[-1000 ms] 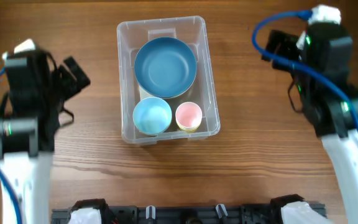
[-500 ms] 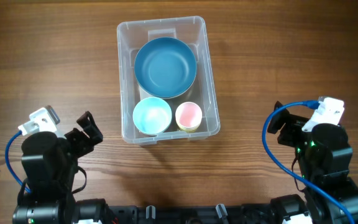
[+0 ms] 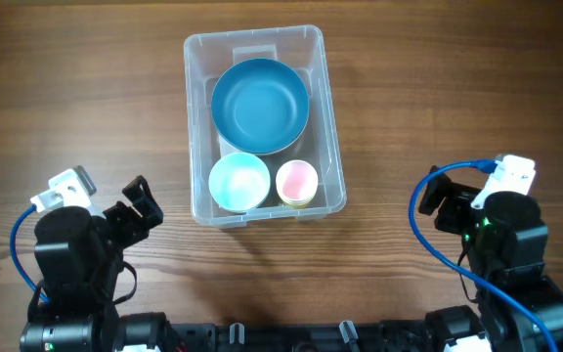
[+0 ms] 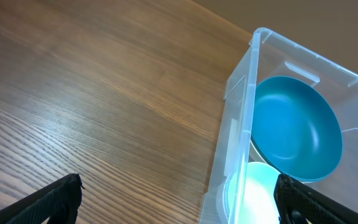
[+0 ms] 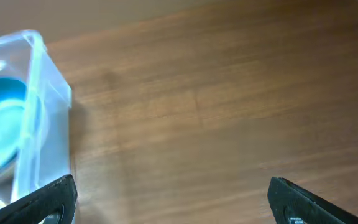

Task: Pack container

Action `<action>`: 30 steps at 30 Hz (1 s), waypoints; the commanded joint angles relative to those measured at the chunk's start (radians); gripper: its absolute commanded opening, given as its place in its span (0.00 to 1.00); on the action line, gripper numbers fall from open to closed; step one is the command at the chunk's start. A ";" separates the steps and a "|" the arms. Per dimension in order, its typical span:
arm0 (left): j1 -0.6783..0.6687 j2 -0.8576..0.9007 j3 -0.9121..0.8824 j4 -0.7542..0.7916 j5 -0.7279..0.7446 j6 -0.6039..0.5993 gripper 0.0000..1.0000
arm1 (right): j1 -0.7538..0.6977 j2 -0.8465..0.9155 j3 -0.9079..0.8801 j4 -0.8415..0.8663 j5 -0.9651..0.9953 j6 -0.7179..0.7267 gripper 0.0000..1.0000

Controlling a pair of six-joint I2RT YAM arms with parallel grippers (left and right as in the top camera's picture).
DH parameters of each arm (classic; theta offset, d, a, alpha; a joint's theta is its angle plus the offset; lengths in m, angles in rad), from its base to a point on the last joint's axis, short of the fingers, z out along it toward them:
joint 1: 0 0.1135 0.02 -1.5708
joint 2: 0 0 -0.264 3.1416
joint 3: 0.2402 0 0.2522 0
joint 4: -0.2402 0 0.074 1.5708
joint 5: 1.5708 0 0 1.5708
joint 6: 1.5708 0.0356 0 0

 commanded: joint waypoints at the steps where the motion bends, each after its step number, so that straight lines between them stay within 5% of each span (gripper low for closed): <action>1: 0.003 0.005 -0.002 0.002 0.012 0.012 1.00 | 0.003 -0.006 -0.004 -0.039 -0.020 -0.012 1.00; 9: 0.003 0.005 -0.002 0.000 0.012 0.012 1.00 | 0.003 -0.195 -0.135 0.090 -0.269 -0.365 1.00; 17: 0.003 0.005 -0.002 0.000 0.012 0.012 1.00 | 0.002 -0.543 -0.400 0.230 -0.329 -0.362 1.00; 24: 0.003 0.005 -0.002 0.000 0.012 0.012 1.00 | -0.023 -0.599 -0.589 0.573 -0.328 -0.370 1.00; 27: 0.003 0.005 -0.002 0.000 0.012 0.012 1.00 | -0.035 -0.600 -0.718 0.846 -0.328 -0.396 1.00; 30: 0.003 0.005 -0.002 0.000 0.012 0.012 1.00 | -0.041 -0.600 -0.776 0.905 -0.328 -0.396 1.00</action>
